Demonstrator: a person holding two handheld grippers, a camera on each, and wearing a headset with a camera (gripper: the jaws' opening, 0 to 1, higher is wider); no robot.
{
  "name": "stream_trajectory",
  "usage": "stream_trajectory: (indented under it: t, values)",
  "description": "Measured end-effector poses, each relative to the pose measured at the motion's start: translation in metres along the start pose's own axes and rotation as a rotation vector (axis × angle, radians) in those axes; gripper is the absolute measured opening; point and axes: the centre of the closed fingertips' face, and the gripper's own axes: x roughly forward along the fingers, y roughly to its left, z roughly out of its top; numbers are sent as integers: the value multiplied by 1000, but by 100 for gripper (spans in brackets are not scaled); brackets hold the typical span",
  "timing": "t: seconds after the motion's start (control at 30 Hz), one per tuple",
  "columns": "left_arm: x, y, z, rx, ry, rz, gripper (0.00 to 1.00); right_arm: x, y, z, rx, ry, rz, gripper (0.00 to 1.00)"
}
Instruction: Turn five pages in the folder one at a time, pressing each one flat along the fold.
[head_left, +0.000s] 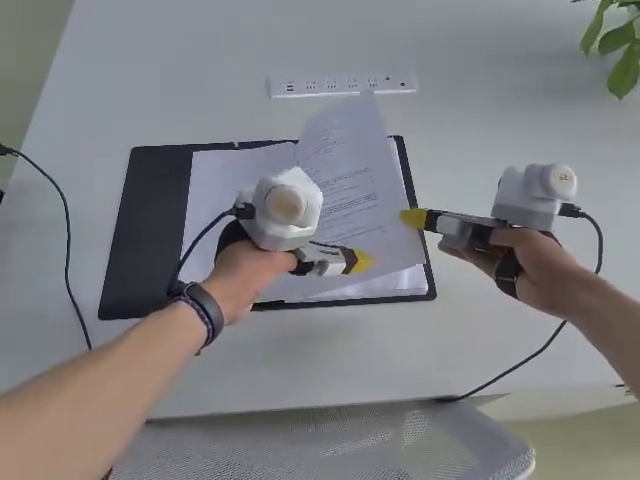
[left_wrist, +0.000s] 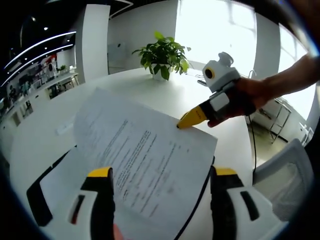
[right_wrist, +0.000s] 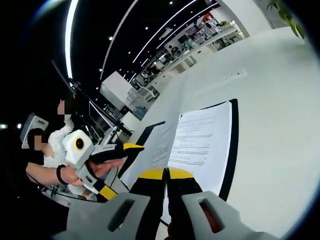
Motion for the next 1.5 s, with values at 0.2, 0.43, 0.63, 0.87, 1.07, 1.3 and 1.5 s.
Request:
stream_trajectory:
  t: [0.2,0.43,0.63,0.87,1.07,1.3,1.5]
  values:
    - [-16,15,-7,-7,-8,24,79,6,18,12,-42,-10,33,0]
    - [-36,34,-16,-17,-13,62,80,14,32,20,-63,-15,63,0]
    - [-55,44,-17,-29,-31,95,81,23,45,27,-69,-22,91,0]
    - [-76,52,-23,-44,-45,127,81,36,62,34,-87,-23,121,0]
    - [-96,59,-28,-63,-58,160,82,50,76,37,-85,-22,147,0]
    - [-119,69,-34,-87,-75,198,83,64,90,39,-77,-20,170,0]
    - [-138,79,-43,-112,-83,231,83,80,102,38,-69,-15,184,0]
